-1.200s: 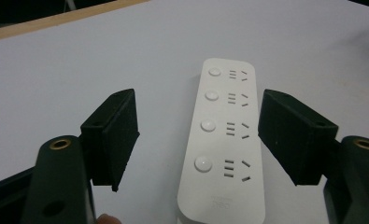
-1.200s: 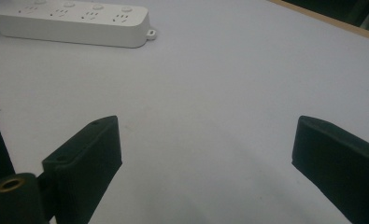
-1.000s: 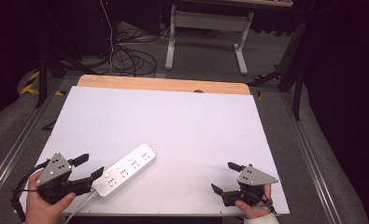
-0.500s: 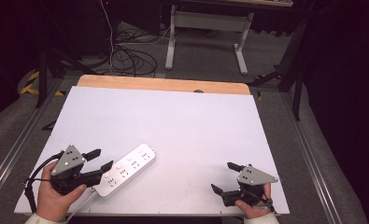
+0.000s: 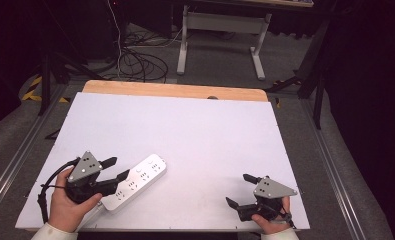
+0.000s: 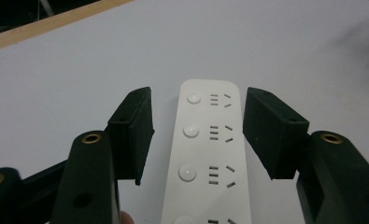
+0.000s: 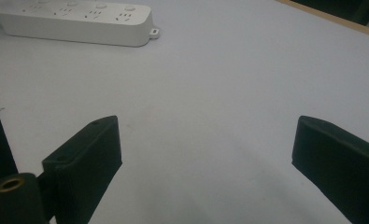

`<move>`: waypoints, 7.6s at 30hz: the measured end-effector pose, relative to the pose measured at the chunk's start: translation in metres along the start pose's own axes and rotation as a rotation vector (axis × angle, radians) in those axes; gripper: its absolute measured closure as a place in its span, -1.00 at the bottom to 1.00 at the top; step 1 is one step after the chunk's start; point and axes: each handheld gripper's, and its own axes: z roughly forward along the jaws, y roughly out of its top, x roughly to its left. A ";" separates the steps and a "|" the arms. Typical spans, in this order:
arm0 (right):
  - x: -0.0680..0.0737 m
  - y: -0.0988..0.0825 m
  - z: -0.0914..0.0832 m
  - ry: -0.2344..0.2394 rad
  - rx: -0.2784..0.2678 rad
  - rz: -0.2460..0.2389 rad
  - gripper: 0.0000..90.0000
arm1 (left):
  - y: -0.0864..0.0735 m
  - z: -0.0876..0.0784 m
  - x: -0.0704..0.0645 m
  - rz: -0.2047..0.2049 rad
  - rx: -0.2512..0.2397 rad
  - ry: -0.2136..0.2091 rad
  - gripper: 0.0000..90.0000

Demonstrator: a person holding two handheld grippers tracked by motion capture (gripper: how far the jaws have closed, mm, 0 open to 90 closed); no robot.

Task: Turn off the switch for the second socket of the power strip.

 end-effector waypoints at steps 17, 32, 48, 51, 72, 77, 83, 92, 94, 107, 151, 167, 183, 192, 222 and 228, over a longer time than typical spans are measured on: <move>0.000 0.000 0.000 0.002 -0.004 -0.002 -0.80 | 0.007 0.018 -0.006 0.022 0.030 -0.028 -0.03; 0.000 0.000 0.000 0.007 -0.004 -0.004 -0.80 | 0.015 0.016 -0.006 0.015 0.067 -0.108 0.11; 0.000 0.000 0.000 0.007 -0.005 -0.007 -0.79 | 0.023 0.023 0.007 -0.020 0.248 -0.135 1.00; -0.001 0.000 0.000 0.009 -0.005 -0.009 -0.79 | 0.023 0.026 0.007 -0.018 0.268 -0.129 1.00; -0.001 -0.001 0.001 0.010 -0.002 -0.013 -0.79 | 0.018 0.052 0.012 0.097 0.435 -0.094 1.00; 0.000 -0.001 0.001 0.011 -0.002 -0.014 -0.79 | 0.017 0.056 0.013 0.091 0.472 -0.093 1.00; 0.000 -0.001 0.001 0.014 -0.004 -0.018 -0.79 | 0.016 0.061 0.014 0.083 0.517 -0.091 1.00; -0.001 -0.001 0.001 0.014 -0.003 -0.021 -0.79 | 0.016 0.065 0.014 0.052 0.551 -0.090 1.00; -0.001 -0.001 0.000 0.014 -0.002 -0.022 -0.79 | 0.016 0.066 0.015 0.054 0.556 -0.091 1.00; -0.001 -0.001 0.000 0.017 -0.004 -0.020 -0.79 | 0.015 0.067 0.013 0.055 0.559 -0.089 1.00; 0.001 -0.001 0.001 0.021 0.001 -0.016 -0.79 | 0.007 0.065 0.014 0.006 0.518 -0.068 1.00; 0.000 -0.001 0.002 0.019 0.003 -0.018 -0.79 | 0.011 0.064 0.006 0.032 0.519 -0.023 1.00; 0.000 -0.001 0.002 0.021 0.003 -0.020 -0.79 | 0.021 0.048 0.005 0.027 0.448 -0.043 0.99; -0.001 -0.001 0.002 0.020 0.004 -0.021 -0.79 | 0.023 0.045 0.004 0.028 0.434 -0.062 0.87; -0.001 -0.002 0.001 0.020 0.002 -0.013 -0.79 | 0.018 0.018 0.011 0.072 0.068 -0.104 -0.65; -0.001 -0.002 0.001 0.020 0.003 -0.012 -0.79 | 0.013 0.007 0.017 0.063 -0.050 -0.065 -0.66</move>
